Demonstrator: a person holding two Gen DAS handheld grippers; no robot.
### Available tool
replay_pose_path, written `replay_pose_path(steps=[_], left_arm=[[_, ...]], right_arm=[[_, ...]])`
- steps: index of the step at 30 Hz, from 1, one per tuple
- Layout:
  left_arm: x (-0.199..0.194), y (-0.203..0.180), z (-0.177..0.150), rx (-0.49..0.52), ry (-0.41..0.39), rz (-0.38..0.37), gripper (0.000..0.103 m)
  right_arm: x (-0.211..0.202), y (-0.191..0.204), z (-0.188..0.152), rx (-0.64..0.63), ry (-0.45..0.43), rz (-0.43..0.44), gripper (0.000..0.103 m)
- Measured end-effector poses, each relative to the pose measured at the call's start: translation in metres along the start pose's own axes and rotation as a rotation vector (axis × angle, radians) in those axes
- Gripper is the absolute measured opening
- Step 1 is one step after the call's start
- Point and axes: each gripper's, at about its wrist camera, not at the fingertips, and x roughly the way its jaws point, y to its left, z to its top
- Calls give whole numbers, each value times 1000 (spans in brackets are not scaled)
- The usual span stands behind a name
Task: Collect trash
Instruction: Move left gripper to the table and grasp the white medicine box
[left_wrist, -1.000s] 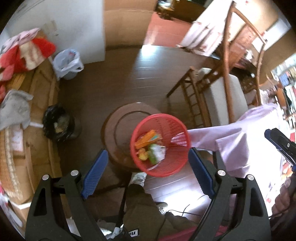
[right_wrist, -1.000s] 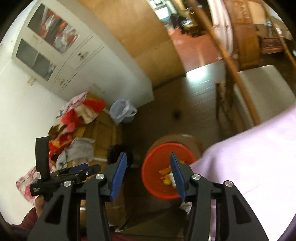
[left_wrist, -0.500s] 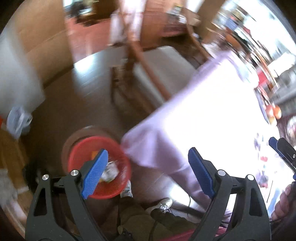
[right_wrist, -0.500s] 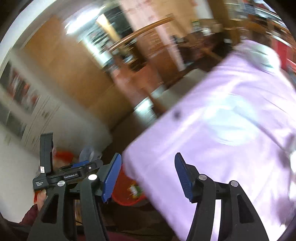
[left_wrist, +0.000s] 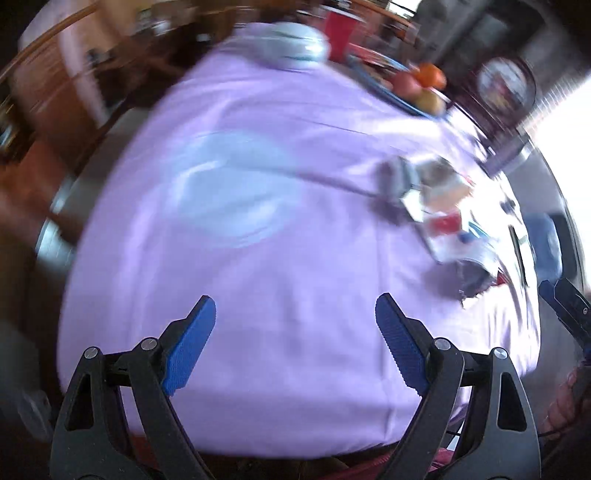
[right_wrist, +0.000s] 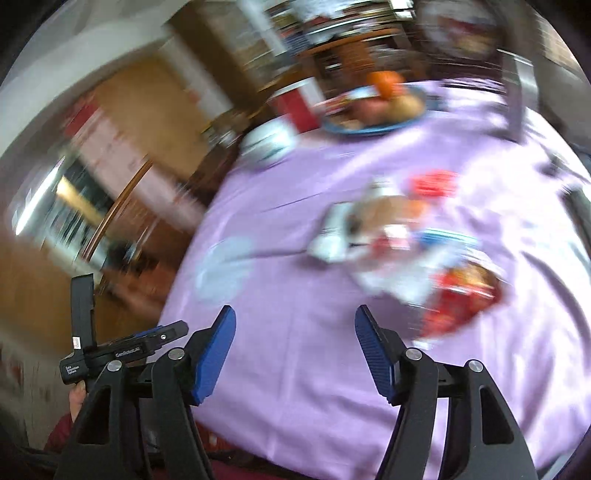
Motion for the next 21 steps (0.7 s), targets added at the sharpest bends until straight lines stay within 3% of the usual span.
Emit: replay_pose_path(steps=[7,10,16,21], left_arm=[[51,-82,42,195,54,-55,86],[69,-104,55,241,67,-56,86],[113,-134,81,284,89,-24,86],[146,-136,94,269,111,12,85]], right_arm=[[-42,-85,-20,203,-110,-125,67],[-50,-99,-22,236,-124,-158,67],[-55,-118,-17,247,-125,-227,68],[-53,-128,-13,243,-99,-256,69]])
